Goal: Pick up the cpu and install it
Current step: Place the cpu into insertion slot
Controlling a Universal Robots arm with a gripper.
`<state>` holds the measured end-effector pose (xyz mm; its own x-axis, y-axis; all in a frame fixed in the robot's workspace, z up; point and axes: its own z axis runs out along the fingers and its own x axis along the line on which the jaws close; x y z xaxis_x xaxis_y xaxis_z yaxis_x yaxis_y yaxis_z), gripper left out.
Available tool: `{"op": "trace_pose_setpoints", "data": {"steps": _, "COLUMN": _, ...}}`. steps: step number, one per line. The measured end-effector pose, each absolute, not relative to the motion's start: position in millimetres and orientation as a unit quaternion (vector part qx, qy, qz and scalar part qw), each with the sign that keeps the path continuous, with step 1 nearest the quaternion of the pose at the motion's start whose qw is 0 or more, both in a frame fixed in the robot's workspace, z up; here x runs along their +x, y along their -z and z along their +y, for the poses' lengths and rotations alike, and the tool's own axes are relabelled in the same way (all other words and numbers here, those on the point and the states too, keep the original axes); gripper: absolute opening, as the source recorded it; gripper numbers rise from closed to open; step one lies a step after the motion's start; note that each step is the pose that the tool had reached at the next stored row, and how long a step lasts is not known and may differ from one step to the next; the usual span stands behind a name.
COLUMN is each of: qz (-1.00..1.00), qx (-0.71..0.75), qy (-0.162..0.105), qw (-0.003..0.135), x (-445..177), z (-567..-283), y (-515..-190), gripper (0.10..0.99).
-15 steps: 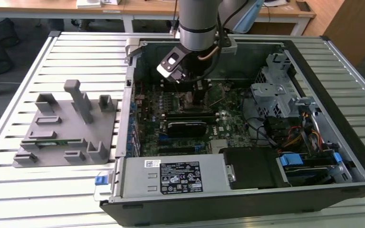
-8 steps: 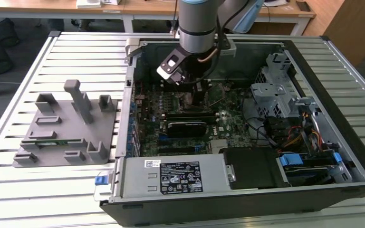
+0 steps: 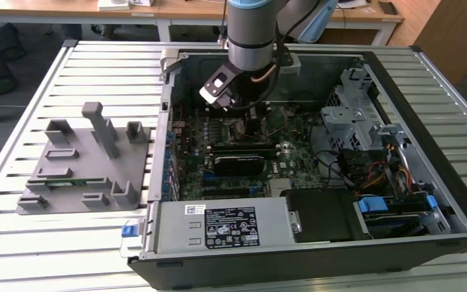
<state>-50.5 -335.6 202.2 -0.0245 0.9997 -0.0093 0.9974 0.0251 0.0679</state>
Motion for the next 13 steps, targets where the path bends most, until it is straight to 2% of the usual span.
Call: {"op": "trace_pose_setpoints", "data": {"steps": 13, "qz": 0.712, "qx": 0.702, "qy": -0.021, "qw": 0.027, "x": -52.5, "z": -335.5, "y": -195.7, "gripper": 0.533}}
